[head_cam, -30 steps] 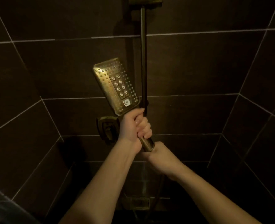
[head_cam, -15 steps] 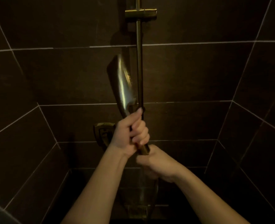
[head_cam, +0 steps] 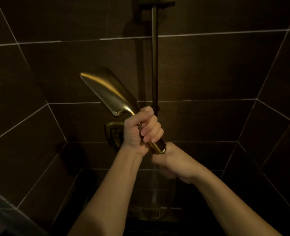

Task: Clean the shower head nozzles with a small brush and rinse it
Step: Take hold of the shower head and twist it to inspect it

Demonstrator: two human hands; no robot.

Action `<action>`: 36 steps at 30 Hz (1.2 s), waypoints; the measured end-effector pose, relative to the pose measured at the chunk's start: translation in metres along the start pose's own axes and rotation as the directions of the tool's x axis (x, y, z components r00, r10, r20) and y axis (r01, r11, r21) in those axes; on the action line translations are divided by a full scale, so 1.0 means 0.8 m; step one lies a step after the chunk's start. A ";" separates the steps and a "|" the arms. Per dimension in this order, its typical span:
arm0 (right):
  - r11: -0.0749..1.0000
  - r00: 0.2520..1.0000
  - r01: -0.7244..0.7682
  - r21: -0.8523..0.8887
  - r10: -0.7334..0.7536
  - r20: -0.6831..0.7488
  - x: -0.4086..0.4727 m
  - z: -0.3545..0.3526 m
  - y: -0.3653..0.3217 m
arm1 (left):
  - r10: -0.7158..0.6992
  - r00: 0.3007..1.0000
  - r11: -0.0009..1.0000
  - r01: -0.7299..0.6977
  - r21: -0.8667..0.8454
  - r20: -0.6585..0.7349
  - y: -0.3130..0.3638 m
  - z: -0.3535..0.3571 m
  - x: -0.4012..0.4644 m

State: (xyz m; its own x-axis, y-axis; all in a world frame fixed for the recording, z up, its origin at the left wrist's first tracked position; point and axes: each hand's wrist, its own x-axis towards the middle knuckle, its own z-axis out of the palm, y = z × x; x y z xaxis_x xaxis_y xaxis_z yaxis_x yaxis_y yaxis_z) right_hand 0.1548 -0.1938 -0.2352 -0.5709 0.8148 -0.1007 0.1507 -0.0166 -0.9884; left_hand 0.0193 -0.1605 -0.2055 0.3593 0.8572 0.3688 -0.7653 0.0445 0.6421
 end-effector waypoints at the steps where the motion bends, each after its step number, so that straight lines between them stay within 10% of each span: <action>1: 0.997 0.998 -0.019 -0.075 0.014 -0.068 0.003 0.002 0.001 | 0.013 0.997 1.000 -0.011 0.021 -0.081 -0.001 0.004 0.001; 4: 0.905 0.908 -0.165 -0.391 -0.014 -0.418 0.014 0.010 0.005 | 0.094 0.865 0.988 -0.020 0.153 -0.492 -0.016 0.019 0.006; 7: 0.878 0.881 -0.136 -0.460 -0.105 -0.461 0.015 0.013 0.008 | 0.160 0.729 0.971 0.006 0.241 -0.665 -0.022 0.027 0.010; 12: 0.982 0.997 -0.077 0.170 0.077 0.011 -0.004 0.010 -0.009 | -0.041 0.980 0.995 0.059 0.082 -0.195 0.007 -0.003 0.000; 15: 0.933 0.959 -0.187 0.308 0.105 0.264 -0.006 0.013 -0.007 | -0.062 0.979 0.982 0.094 -0.161 0.193 0.016 -0.008 -0.004; 19: 0.960 0.981 -0.171 0.220 0.145 0.130 0.000 0.009 -0.005 | -0.079 0.988 0.993 0.090 0.081 -0.135 0.016 0.007 0.000; 27: 0.908 0.928 -0.200 -0.369 0.055 -0.367 0.010 0.016 0.007 | 0.086 0.770 0.986 0.025 0.166 -0.632 -0.006 0.014 0.002; 30: 0.928 0.950 -0.126 -0.352 0.011 -0.312 0.003 0.012 0.004 | 0.069 0.873 0.985 0.018 0.173 -0.483 -0.008 0.009 -0.003; 33: 0.997 0.997 -0.077 0.025 0.078 -0.019 -0.009 0.009 -0.003 | -0.051 0.995 0.997 0.056 0.060 -0.086 0.002 0.000 -0.009; 36: 0.934 0.968 -0.184 0.305 0.117 0.223 -0.015 0.016 -0.008 | -0.074 0.952 0.991 0.103 -0.084 0.297 0.006 0.001 -0.004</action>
State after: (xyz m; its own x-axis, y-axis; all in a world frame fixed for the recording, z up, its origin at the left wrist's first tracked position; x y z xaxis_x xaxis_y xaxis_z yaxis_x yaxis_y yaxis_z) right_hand 0.1504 -0.2113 -0.2292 -0.7148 0.6573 -0.2389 -0.0005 -0.3421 -0.9397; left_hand 0.0148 -0.1630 -0.2032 0.5573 0.6605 0.5031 -0.7664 0.1762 0.6177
